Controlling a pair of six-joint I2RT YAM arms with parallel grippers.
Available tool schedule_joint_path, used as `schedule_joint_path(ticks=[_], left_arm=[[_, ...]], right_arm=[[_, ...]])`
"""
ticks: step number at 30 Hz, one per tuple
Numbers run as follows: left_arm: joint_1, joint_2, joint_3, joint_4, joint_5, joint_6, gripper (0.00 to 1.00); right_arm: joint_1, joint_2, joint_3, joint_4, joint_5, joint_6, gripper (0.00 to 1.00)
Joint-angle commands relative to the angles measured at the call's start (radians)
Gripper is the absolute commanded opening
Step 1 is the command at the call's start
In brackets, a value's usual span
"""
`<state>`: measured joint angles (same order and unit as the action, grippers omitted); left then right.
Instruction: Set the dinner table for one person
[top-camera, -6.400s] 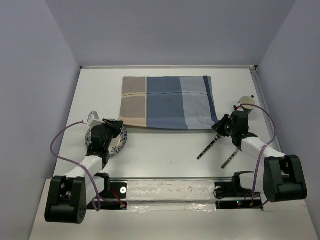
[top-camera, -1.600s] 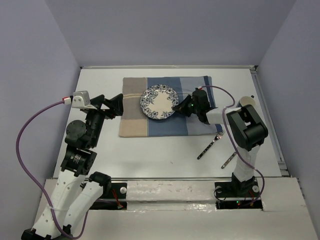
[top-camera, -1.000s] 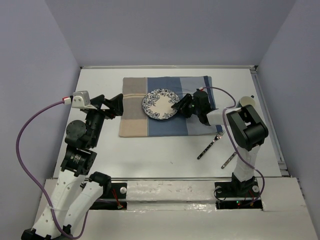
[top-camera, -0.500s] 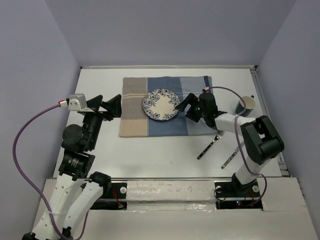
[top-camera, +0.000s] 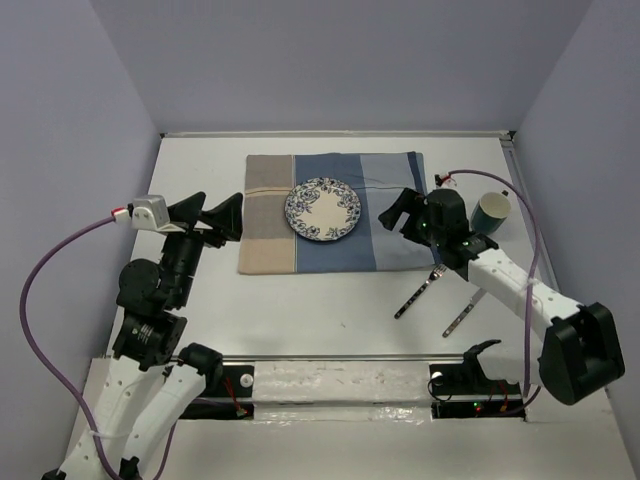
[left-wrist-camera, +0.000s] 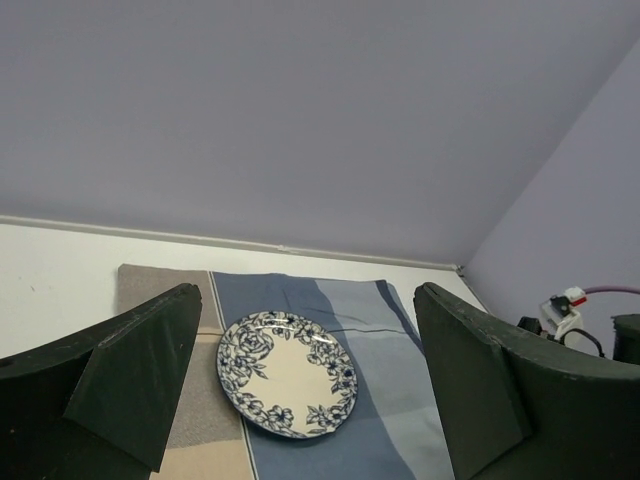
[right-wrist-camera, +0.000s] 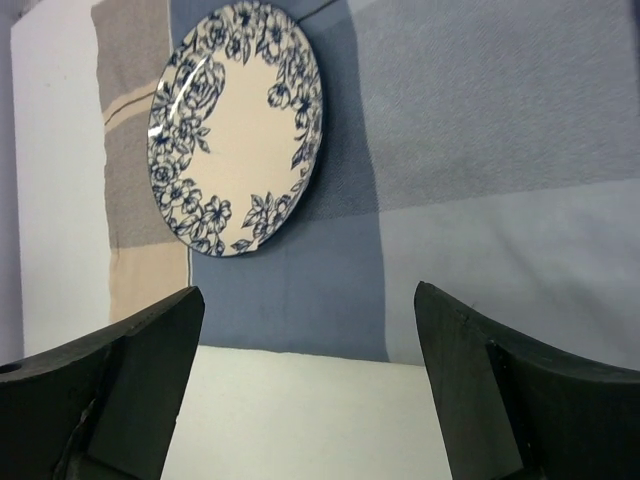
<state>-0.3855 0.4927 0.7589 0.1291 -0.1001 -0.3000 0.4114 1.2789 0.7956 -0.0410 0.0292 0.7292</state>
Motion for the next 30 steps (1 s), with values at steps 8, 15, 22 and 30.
schedule_joint_path(ticks=[8,15,22,30], left_arm=[[-0.024,-0.029,-0.003,0.047,0.003,0.001,0.99],[-0.052,-0.051,-0.009,0.061,0.027,-0.002,0.99],[-0.122,-0.088,-0.009,0.066,0.001,0.025,0.99],[-0.188,-0.077,-0.009,0.061,-0.015,0.035,0.99]], right_arm=[[-0.086,-0.144,0.25,-0.327,0.402,-0.278,0.83],[-0.241,-0.079,0.416,-0.41,0.495,-0.372,0.78],[-0.428,0.039,0.516,-0.447,0.52,-0.402,0.76],[-0.494,0.158,0.56,-0.456,0.416,-0.401,0.75]])
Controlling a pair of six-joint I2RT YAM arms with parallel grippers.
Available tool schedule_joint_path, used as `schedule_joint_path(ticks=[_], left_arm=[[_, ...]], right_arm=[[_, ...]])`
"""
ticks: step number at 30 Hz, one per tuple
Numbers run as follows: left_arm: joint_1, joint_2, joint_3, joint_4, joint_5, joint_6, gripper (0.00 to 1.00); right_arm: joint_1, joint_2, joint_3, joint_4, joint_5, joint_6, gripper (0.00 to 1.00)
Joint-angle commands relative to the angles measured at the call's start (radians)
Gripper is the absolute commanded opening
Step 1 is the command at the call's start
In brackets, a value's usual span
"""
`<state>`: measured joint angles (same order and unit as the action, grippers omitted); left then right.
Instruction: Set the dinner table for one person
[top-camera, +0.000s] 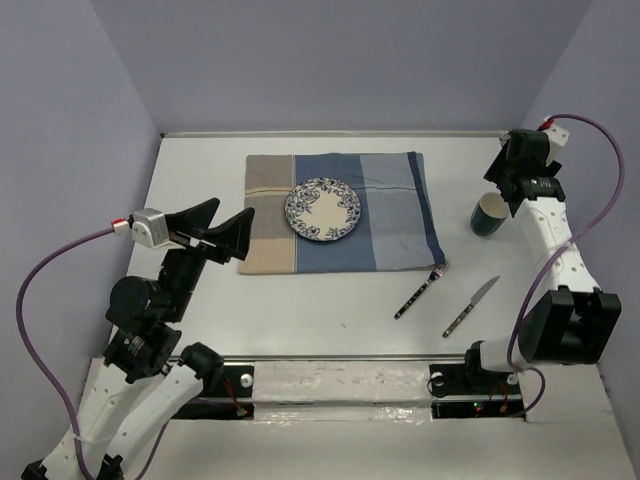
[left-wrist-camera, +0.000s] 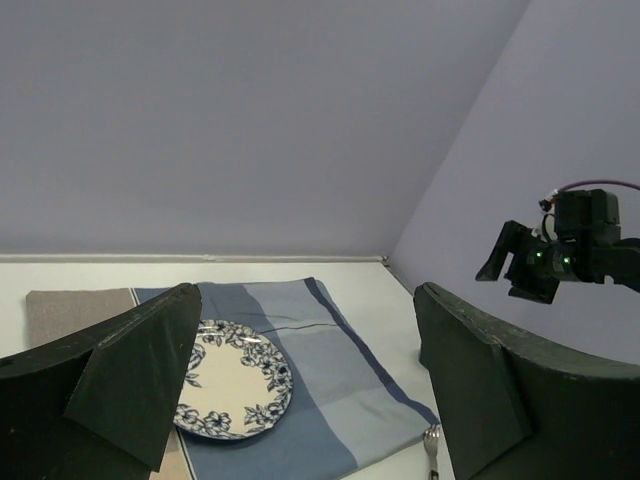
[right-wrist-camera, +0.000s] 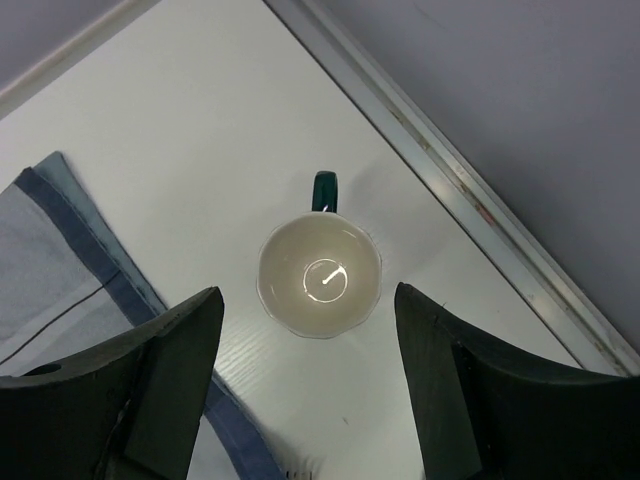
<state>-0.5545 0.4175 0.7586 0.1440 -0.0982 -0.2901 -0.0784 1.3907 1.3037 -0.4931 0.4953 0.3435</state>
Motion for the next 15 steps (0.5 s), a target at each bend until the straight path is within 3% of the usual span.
schedule_joint_path(ticks=[1,4,15], left_arm=[[-0.022,-0.003,-0.008,0.048,-0.017,0.025,0.99],[-0.028,-0.006,-0.008,0.048,-0.018,0.028,0.99],[-0.035,-0.013,-0.013,0.051,-0.015,0.028,0.99]], right_arm=[[-0.004,0.063,0.054,-0.004,-0.061,-0.015,0.74],[-0.004,0.132,0.055,-0.002,-0.107,0.003,0.73],[-0.004,0.254,-0.015,0.071,-0.199,0.04,0.5]])
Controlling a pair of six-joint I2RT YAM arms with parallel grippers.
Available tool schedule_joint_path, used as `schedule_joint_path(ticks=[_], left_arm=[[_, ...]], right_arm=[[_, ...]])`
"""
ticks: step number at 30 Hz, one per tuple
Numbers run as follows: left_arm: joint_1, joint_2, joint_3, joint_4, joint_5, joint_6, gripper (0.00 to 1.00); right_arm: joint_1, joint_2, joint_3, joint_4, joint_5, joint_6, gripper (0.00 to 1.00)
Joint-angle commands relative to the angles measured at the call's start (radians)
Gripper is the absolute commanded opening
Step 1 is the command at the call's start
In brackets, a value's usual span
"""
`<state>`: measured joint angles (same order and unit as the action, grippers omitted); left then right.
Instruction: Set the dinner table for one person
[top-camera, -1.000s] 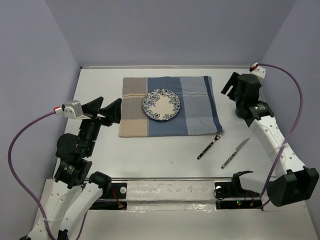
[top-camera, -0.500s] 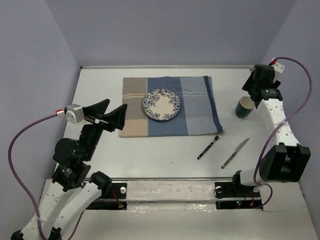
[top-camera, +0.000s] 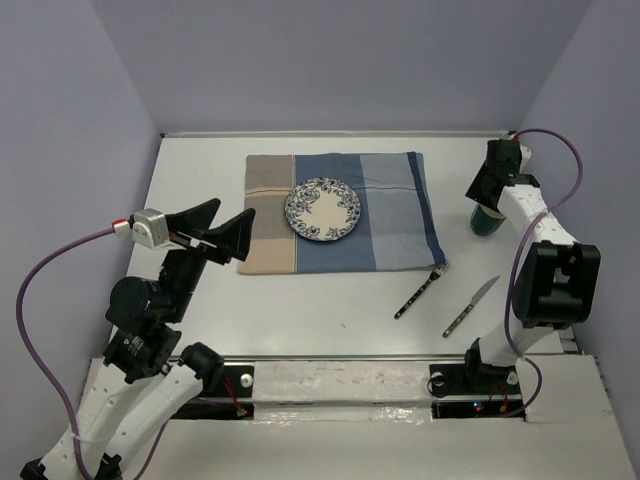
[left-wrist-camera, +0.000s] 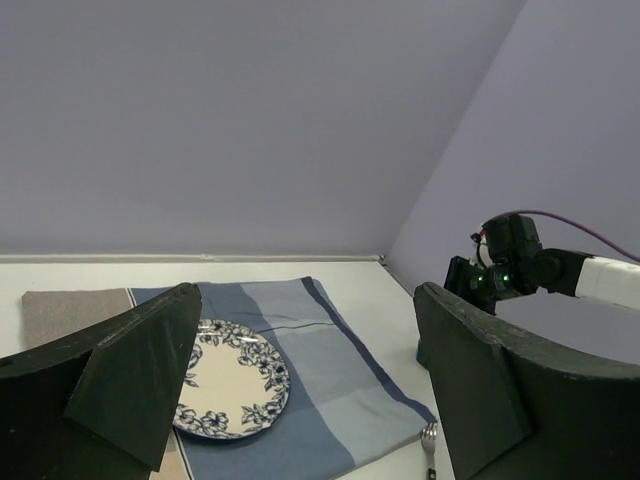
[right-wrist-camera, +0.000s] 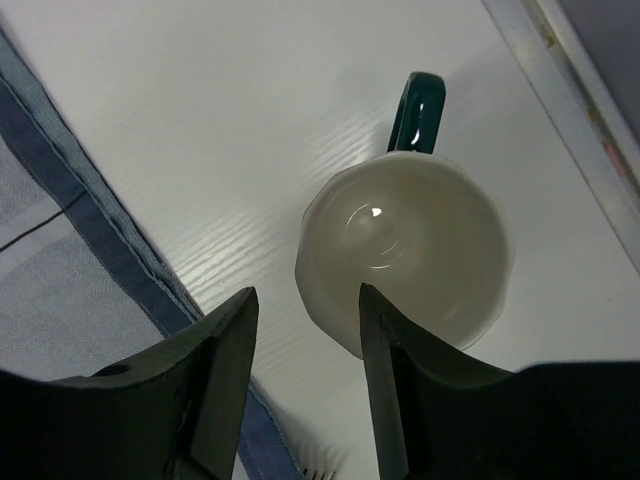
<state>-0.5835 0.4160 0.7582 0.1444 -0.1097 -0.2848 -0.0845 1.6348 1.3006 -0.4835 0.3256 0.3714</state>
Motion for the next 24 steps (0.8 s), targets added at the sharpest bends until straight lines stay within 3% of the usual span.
schedule_joint_path(ticks=[1,4,11,13,14,16,20,24], left_arm=[[-0.006,-0.011,-0.013,0.052,-0.005,0.022,0.99],[-0.007,-0.011,-0.013,0.052,-0.002,0.022,0.99],[-0.007,-0.011,-0.014,0.053,0.001,0.022,0.99],[-0.007,-0.013,-0.017,0.053,0.001,0.024,0.99],[-0.007,-0.014,-0.016,0.055,-0.001,0.024,0.99],[-0.007,-0.016,-0.016,0.055,-0.004,0.026,0.99],[-0.009,-0.017,-0.017,0.057,-0.004,0.027,0.99],[-0.009,-0.005,-0.019,0.058,0.001,0.027,0.99]], right_arm=[[0.002,0.022,-0.012,0.065,-0.03,0.012,0.47],[0.002,0.051,0.0,0.068,-0.033,0.004,0.45],[0.002,0.077,0.029,0.068,0.007,-0.014,0.23],[0.002,0.091,0.038,0.069,0.023,-0.029,0.22],[0.002,0.095,0.049,0.068,0.042,-0.035,0.1],[0.002,0.103,0.061,0.066,0.059,-0.052,0.0],[0.002,0.044,0.086,0.091,0.11,-0.097,0.0],[0.103,0.007,0.16,0.141,0.09,-0.187,0.0]])
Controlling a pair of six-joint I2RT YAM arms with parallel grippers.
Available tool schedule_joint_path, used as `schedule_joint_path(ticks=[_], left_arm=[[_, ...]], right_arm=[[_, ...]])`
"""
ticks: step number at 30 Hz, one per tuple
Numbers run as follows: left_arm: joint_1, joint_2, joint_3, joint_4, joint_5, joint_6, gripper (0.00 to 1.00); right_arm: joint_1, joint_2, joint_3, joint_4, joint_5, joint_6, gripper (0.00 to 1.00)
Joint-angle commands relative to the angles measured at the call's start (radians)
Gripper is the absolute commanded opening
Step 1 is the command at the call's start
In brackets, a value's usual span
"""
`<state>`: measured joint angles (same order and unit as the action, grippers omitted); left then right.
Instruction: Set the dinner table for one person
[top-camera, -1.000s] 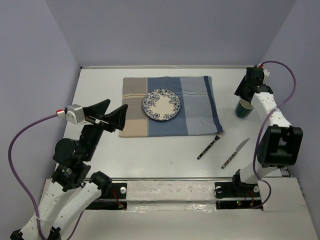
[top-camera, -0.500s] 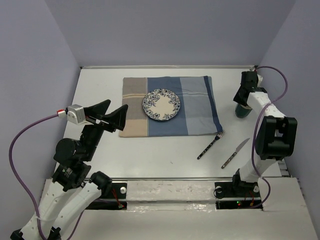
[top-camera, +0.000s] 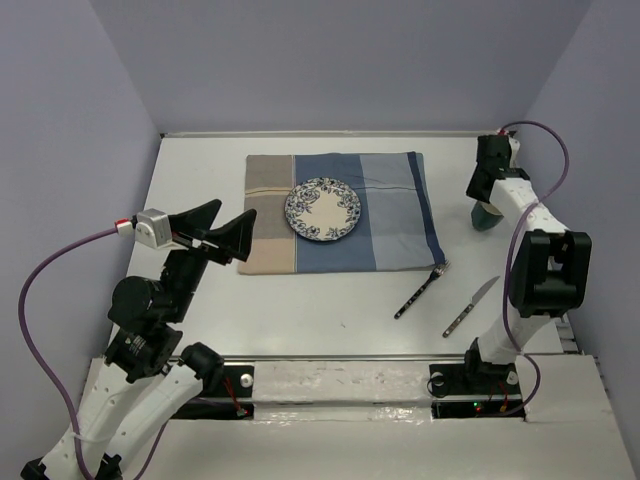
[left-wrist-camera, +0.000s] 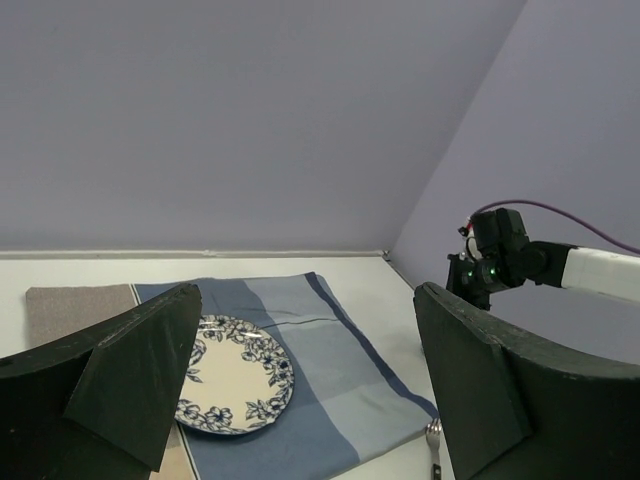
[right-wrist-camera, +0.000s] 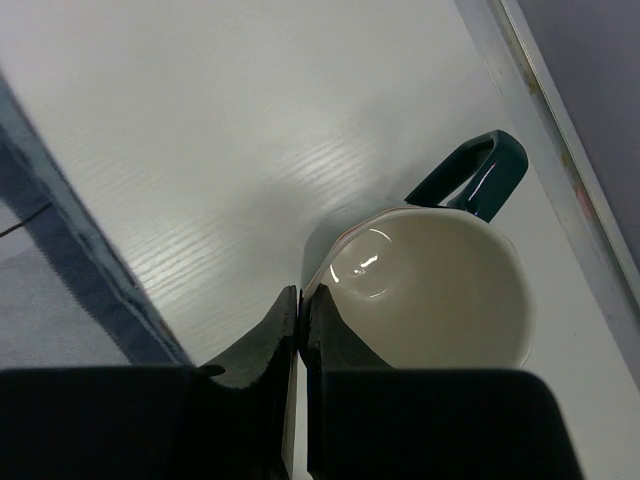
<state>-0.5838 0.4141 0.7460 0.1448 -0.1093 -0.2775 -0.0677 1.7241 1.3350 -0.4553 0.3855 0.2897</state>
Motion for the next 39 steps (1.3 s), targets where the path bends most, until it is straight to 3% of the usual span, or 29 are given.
schedule_joint_path(ticks=[1,8,14,18,24,39], left_arm=[[-0.008,-0.001,-0.005,0.058,0.002,0.02,0.99],[-0.008,0.003,-0.007,0.055,-0.021,0.027,0.99],[-0.008,0.018,-0.008,0.055,-0.023,0.032,0.99],[-0.01,0.023,-0.008,0.055,-0.029,0.037,0.99],[-0.008,0.041,-0.008,0.055,-0.024,0.037,0.99],[-0.01,0.049,-0.01,0.058,-0.026,0.037,0.99]], right_arm=[[0.133,-0.077,0.168,0.138,-0.011,-0.135,0.0],[0.259,0.115,0.439,0.149,-0.147,-0.236,0.0],[0.281,0.334,0.763,0.015,-0.27,-0.277,0.0],[0.302,0.433,0.881,-0.04,-0.295,-0.334,0.0],[0.312,0.52,0.955,-0.078,-0.318,-0.343,0.0],[0.321,0.606,0.955,-0.101,-0.283,-0.371,0.0]])
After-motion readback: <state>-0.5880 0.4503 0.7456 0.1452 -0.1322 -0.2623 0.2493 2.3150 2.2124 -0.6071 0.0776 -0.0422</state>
